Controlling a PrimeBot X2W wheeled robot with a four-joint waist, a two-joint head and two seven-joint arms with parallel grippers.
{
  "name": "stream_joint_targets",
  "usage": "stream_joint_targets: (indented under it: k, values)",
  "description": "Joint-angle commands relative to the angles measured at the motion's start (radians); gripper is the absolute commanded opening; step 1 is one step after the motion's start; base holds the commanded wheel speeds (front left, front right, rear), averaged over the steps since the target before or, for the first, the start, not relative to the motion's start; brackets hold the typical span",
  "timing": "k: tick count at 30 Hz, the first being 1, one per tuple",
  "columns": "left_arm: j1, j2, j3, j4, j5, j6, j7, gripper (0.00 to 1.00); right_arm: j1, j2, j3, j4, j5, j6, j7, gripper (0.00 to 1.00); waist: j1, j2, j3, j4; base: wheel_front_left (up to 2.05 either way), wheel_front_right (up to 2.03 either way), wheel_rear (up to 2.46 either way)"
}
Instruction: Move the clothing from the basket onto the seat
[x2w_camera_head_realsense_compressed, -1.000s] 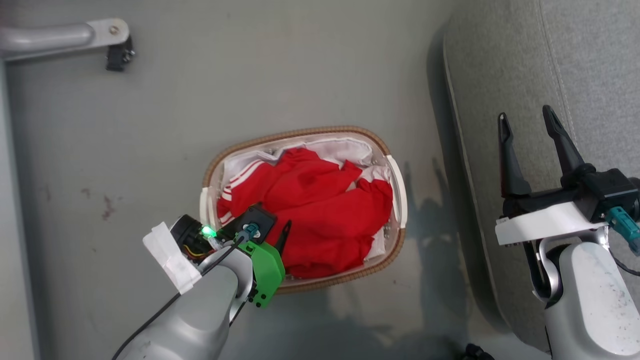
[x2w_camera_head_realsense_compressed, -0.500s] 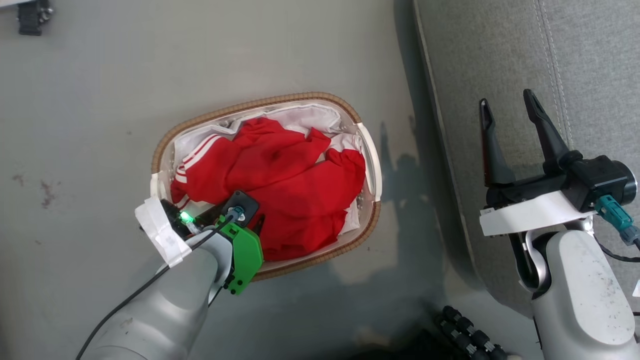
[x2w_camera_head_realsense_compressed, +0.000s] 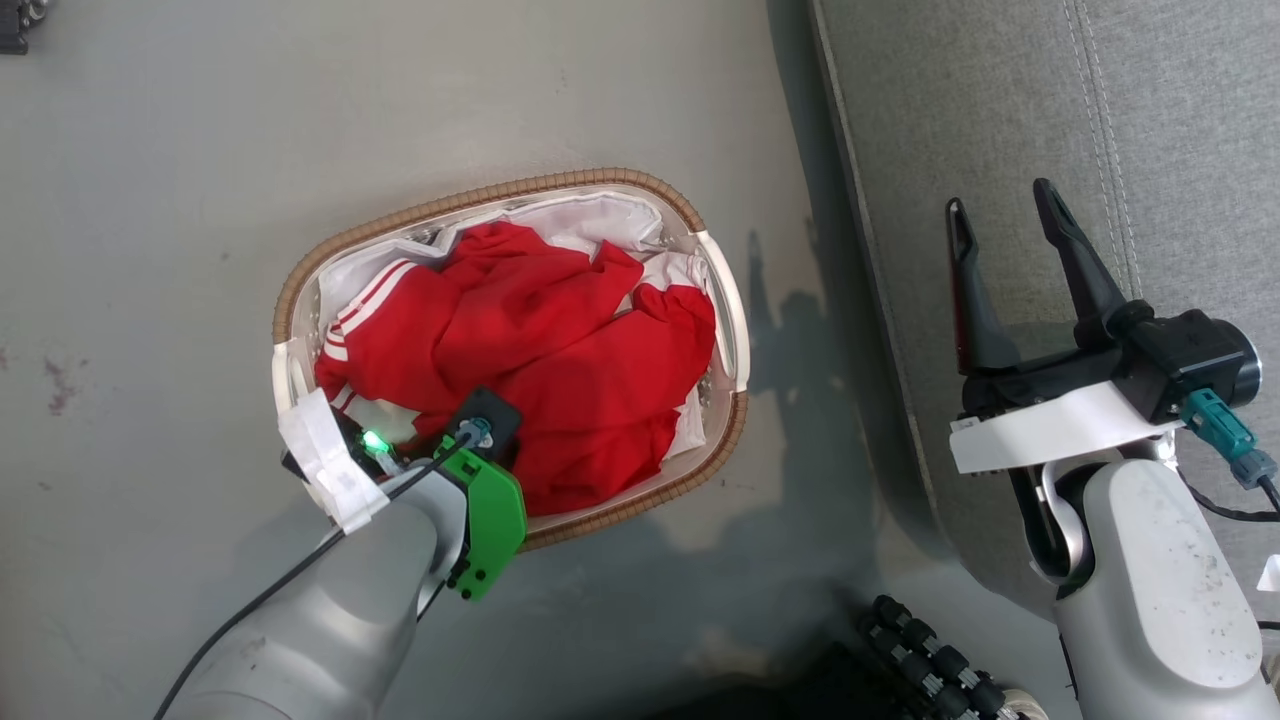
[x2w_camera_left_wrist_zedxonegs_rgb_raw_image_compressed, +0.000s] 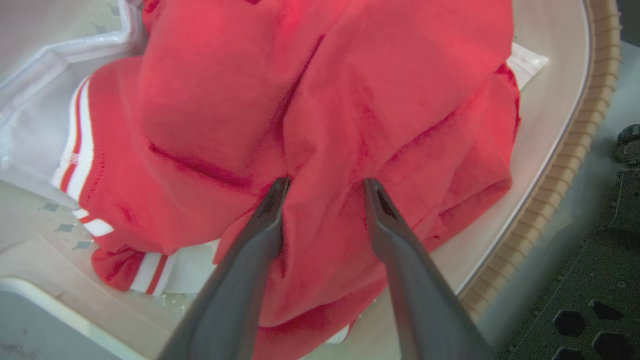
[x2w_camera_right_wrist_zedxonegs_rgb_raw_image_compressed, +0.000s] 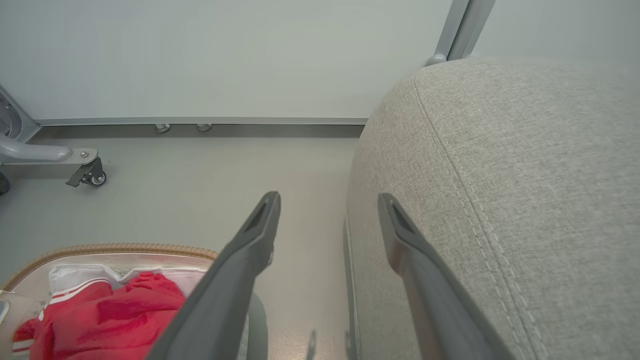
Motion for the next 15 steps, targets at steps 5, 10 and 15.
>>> stream_joint_targets:
  k: [5,10,15]
  values:
    - [0.022,0.014,-0.039,0.005,-0.042,0.000,0.031,0.35,-0.018,-0.003,0.016,0.002,0.005,-0.001,-0.005,1.00,-0.0001,-0.0001,0.002,0.003,0.00,0.00,0.00]
    - [0.004,0.022,-0.050,0.029,-0.064,0.000,0.026,0.01,-0.027,-0.003,0.026,-0.009,0.008,-0.001,-0.005,1.00,-0.0001,-0.0001,0.020,-0.006,0.00,0.00,0.00]
    - [0.001,0.015,-0.061,0.033,-0.084,0.000,0.009,0.00,-0.019,-0.002,0.012,-0.001,0.001,-0.001,-0.005,1.00,-0.0001,-0.0001,0.025,-0.007,0.00,0.00,0.00]
